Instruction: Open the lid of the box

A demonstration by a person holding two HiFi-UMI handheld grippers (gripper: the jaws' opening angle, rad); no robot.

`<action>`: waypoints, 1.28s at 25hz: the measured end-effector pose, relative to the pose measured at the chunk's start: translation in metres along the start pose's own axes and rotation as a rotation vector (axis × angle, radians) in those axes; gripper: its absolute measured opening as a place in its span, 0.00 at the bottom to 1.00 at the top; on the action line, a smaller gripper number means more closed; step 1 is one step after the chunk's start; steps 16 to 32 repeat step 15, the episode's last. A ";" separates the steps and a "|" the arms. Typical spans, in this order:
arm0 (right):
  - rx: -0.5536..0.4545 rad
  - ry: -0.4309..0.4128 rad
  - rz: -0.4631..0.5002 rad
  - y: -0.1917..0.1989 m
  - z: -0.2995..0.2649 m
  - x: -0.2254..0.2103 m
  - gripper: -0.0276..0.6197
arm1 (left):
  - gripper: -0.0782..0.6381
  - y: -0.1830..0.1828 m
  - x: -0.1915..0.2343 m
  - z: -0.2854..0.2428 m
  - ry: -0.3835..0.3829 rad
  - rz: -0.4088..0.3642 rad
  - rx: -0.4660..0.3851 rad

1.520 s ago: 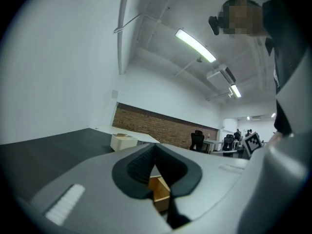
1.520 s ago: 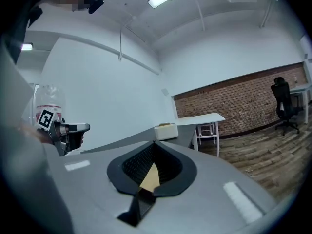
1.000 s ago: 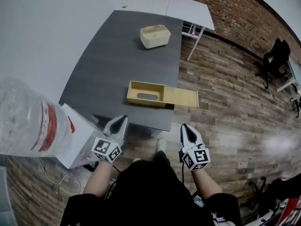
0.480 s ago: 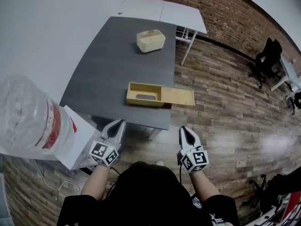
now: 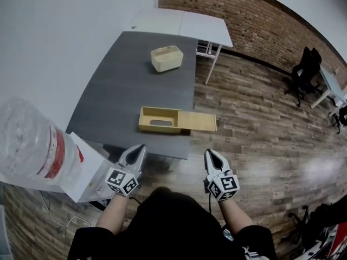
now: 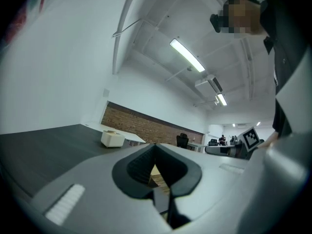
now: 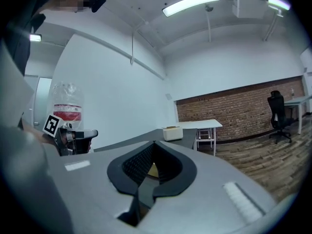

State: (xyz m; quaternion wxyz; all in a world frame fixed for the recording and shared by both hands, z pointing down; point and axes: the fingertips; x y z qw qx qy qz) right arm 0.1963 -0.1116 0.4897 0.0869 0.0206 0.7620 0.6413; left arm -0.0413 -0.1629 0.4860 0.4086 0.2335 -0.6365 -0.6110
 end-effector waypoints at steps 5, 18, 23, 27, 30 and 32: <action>0.009 -0.004 0.018 0.003 -0.002 -0.010 0.04 | 0.11 0.003 0.000 0.001 -0.030 -0.012 0.007; 0.027 -0.033 -0.011 0.008 -0.009 -0.012 0.04 | 0.11 0.009 -0.001 0.008 -0.065 -0.005 0.026; 0.027 -0.033 -0.011 0.008 -0.009 -0.012 0.04 | 0.11 0.009 -0.001 0.008 -0.065 -0.005 0.026; 0.027 -0.033 -0.011 0.008 -0.009 -0.012 0.04 | 0.11 0.009 -0.001 0.008 -0.065 -0.005 0.026; 0.027 -0.033 -0.011 0.008 -0.009 -0.012 0.04 | 0.11 0.009 -0.001 0.008 -0.065 -0.005 0.026; 0.027 -0.033 -0.011 0.008 -0.009 -0.012 0.04 | 0.11 0.009 -0.001 0.008 -0.065 -0.005 0.026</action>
Point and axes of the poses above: the fingertips, and each gripper's own axes: z backward along the fingers, x to its left, y out of its underside, and after that the axes turned 9 degrees about y, right-handed
